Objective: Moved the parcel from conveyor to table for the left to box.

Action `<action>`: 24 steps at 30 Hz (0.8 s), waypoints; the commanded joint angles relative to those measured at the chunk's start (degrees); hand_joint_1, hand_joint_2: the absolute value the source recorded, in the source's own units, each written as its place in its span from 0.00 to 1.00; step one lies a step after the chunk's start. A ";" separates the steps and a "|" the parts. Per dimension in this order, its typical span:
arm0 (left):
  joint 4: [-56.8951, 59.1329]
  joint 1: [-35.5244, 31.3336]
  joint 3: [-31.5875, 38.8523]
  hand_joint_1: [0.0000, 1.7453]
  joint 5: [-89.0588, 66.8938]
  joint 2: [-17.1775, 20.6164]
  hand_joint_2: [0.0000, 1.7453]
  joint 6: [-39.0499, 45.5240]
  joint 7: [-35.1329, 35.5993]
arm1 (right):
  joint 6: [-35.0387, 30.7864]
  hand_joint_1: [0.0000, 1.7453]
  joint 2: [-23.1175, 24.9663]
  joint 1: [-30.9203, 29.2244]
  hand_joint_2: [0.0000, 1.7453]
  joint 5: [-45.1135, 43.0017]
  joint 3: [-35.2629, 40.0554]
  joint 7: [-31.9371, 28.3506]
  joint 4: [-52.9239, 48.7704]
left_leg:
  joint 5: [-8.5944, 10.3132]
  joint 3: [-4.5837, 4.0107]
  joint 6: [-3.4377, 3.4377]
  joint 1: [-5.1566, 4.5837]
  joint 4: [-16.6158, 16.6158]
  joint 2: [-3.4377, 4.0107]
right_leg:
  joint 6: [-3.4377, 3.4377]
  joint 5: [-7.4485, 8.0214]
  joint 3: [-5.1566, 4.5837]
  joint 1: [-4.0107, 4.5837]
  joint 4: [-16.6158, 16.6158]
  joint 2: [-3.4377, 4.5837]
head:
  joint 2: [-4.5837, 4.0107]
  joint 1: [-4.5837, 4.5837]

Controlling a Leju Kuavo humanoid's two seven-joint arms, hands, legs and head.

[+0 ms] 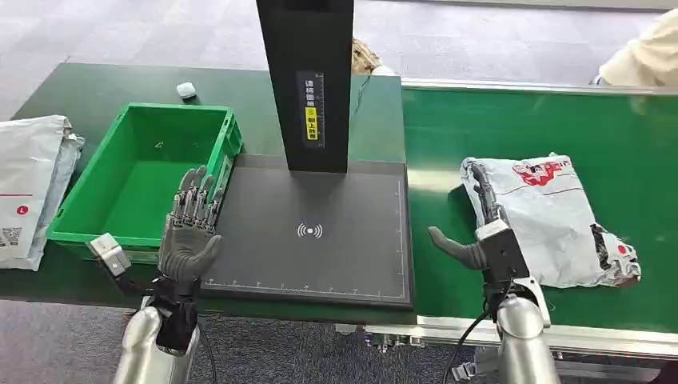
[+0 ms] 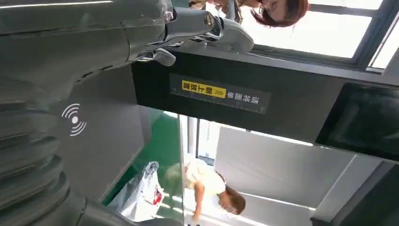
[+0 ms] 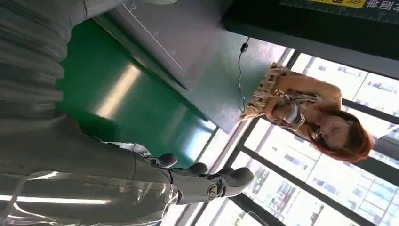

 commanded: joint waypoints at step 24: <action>1.29 -1.19 2.14 0.00 -0.34 1.19 1.00 -0.28 -0.20 | -9.83 0.00 -21.94 -20.05 1.00 19.12 0.09 5.52 30.62 | 0.06 0.10 0.11 -0.11 0.02 -0.12 | 0.10 0.06 0.18 -0.12 -0.07 -0.15 | 0.00 0.00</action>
